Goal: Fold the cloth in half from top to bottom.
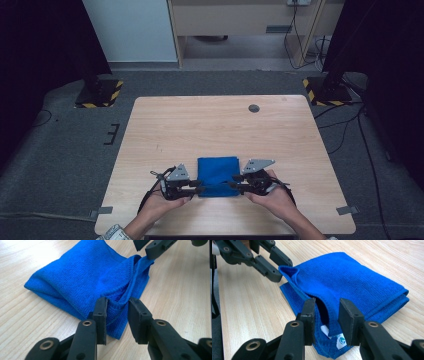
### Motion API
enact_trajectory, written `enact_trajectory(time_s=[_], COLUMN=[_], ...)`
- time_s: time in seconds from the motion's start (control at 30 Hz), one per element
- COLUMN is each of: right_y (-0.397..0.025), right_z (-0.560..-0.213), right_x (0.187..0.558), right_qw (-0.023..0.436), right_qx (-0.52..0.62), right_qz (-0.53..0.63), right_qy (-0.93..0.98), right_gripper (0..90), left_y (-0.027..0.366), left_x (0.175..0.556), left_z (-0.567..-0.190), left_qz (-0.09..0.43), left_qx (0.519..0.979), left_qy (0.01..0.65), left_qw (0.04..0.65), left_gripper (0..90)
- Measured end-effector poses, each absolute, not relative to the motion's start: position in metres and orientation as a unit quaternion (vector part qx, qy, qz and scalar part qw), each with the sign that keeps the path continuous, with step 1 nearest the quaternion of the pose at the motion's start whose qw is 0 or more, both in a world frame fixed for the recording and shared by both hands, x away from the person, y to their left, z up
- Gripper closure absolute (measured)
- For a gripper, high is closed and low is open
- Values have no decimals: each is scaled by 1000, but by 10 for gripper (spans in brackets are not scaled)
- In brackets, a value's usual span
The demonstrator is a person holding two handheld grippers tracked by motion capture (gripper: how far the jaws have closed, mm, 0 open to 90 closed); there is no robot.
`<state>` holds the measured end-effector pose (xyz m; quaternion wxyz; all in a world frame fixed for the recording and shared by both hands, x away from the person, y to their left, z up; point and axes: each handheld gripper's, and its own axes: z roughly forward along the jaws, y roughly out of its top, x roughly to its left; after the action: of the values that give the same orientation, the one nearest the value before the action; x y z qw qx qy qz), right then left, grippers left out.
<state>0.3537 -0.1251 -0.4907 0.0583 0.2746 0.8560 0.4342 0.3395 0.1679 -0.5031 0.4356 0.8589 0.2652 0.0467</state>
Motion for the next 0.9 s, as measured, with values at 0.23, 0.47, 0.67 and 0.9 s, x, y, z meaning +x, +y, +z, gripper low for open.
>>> enact_trajectory(time_s=[0.23,0.47,0.67,0.9], right_y=[-122,-121,-119,-119], right_z=[-483,-488,-493,-498], right_x=[356,365,361,358], right_qw=[61,69,60,59], right_qx=[275,287,283,275], right_qz=[441,433,431,424], right_qy=[852,852,855,861], right_gripper=[650,642,647,642], left_y=[167,167,168,168], left_x=[338,338,339,339], left_z=[-504,-505,-505,-506], left_qz=[45,46,43,44], left_qx=[861,862,862,862], left_qy=[263,262,263,264], left_qw=[434,432,431,430], left_gripper=[665,653,655,656])
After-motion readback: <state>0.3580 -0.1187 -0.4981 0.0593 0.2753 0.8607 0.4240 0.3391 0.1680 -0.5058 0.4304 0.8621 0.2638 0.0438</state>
